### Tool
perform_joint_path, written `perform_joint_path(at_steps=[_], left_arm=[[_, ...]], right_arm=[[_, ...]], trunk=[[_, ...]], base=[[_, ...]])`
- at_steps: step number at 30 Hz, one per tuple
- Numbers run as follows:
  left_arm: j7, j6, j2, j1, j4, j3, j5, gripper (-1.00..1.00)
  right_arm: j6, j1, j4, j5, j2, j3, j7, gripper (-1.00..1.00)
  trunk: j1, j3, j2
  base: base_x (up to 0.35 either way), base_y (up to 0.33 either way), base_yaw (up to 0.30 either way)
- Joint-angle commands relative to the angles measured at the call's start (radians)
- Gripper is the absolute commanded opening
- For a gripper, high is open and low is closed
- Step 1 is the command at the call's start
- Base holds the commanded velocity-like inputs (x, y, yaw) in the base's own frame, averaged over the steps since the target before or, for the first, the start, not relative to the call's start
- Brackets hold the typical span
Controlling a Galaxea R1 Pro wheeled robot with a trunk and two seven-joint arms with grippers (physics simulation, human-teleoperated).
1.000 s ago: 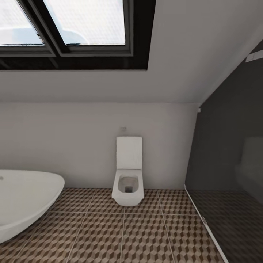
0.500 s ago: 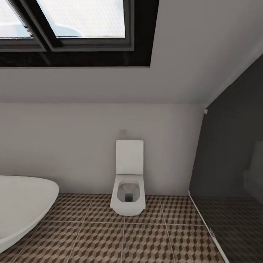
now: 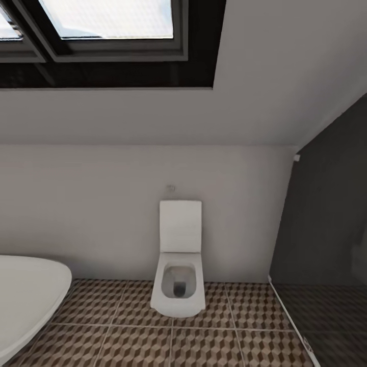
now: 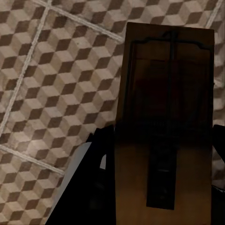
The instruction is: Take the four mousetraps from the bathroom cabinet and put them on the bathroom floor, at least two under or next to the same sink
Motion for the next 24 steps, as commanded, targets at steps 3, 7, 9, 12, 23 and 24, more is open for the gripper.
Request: perform_joint_path(at_steps=[3, 7, 9, 12, 23, 24], left_arm=[[0.007, -0.001, 0.000, 0.000, -0.001, -0.008, 0.003, -1.00], [0.007, -0.001, 0.000, 0.000, -0.001, -0.008, 0.003, -1.00], [0.007, -0.001, 0.000, 0.000, -0.001, -0.008, 0.003, -1.00], [0.007, -0.001, 0.000, 0.000, -0.001, -0.008, 0.003, -1.00], [0.007, -0.001, 0.000, 0.000, -0.001, -0.008, 0.003, -1.00], [0.007, -0.001, 0.000, 0.000, -0.001, -0.008, 0.003, -1.00]], right_arm=[[0.000, -0.002, 0.002, 0.007, 0.000, -0.007, -0.004, -1.00], [0.001, -0.002, 0.002, 0.007, 0.000, -0.007, -0.004, -1.00], [0.001, -0.002, 0.002, 0.007, 0.000, -0.006, -0.004, -1.00], [0.002, -0.002, 0.002, 0.007, 0.000, -0.007, -0.004, -1.00], [0.001, -0.002, 0.002, 0.007, 0.000, -0.006, -0.004, -1.00], [0.000, -0.002, 0.002, 0.007, 0.000, -0.006, -0.004, -1.00]], trunk=[[0.001, -0.001, -0.001], [0.001, -0.001, -0.001], [0.001, -0.001, -0.001], [0.001, -0.001, -0.001], [0.001, -0.001, -0.001], [0.001, -0.001, -0.001]], base=[[0.321, 0.000, 0.000], [0.321, 0.000, 0.000], [0.321, 0.000, 0.000], [0.321, 0.000, 0.000], [0.321, 0.000, 0.000], [0.321, 0.000, 0.000]])
